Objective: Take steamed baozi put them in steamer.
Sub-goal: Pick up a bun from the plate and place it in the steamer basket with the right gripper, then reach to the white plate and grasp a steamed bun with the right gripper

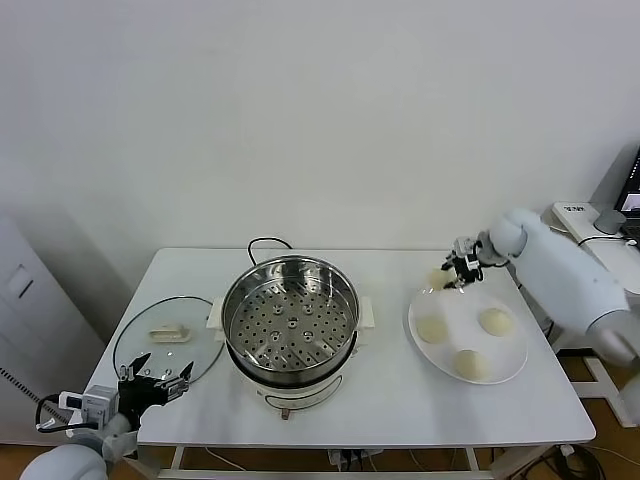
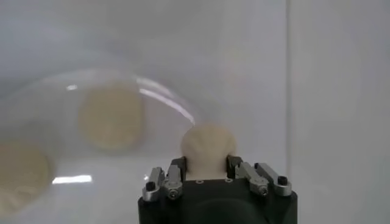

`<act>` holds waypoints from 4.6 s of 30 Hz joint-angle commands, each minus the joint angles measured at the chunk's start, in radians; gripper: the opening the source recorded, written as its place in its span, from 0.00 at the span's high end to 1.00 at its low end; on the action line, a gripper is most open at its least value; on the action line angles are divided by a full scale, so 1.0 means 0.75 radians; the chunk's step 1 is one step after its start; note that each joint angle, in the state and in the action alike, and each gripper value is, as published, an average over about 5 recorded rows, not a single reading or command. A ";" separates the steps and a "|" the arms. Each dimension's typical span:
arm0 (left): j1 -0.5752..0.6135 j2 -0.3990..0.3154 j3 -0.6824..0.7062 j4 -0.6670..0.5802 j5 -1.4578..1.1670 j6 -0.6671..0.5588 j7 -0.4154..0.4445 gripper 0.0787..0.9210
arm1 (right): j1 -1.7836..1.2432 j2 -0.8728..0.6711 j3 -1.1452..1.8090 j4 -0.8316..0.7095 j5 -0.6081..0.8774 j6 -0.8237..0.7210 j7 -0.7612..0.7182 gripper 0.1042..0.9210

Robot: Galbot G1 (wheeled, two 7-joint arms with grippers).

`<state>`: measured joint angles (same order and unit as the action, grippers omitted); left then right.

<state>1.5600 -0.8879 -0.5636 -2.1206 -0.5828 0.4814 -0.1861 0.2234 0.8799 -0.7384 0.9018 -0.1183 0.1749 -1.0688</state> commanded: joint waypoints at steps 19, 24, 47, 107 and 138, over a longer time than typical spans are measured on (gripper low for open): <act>-0.019 0.025 0.011 0.007 0.006 0.010 -0.003 0.12 | 0.443 0.555 -0.290 0.009 0.207 0.929 -0.224 0.60; -0.025 0.028 0.015 0.017 0.006 0.010 -0.003 0.12 | 0.405 0.594 -0.267 0.056 0.108 0.930 -0.224 0.59; -0.021 0.019 0.014 0.019 0.006 0.005 -0.002 0.12 | 0.123 0.621 -0.141 0.201 -0.488 0.930 -0.157 0.59; -0.061 0.030 0.018 0.018 -0.003 0.011 -0.006 0.12 | 0.622 -0.023 -0.867 0.182 0.746 -0.016 -0.351 0.12; -0.067 0.012 0.018 0.006 -0.003 0.020 -0.011 0.12 | 0.022 0.010 -0.532 -0.135 0.383 -0.042 -0.174 0.12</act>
<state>1.5085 -0.8786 -0.5497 -2.1154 -0.5858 0.4957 -0.1940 0.3646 0.8789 -1.2268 0.8725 0.2514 0.1676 -1.2265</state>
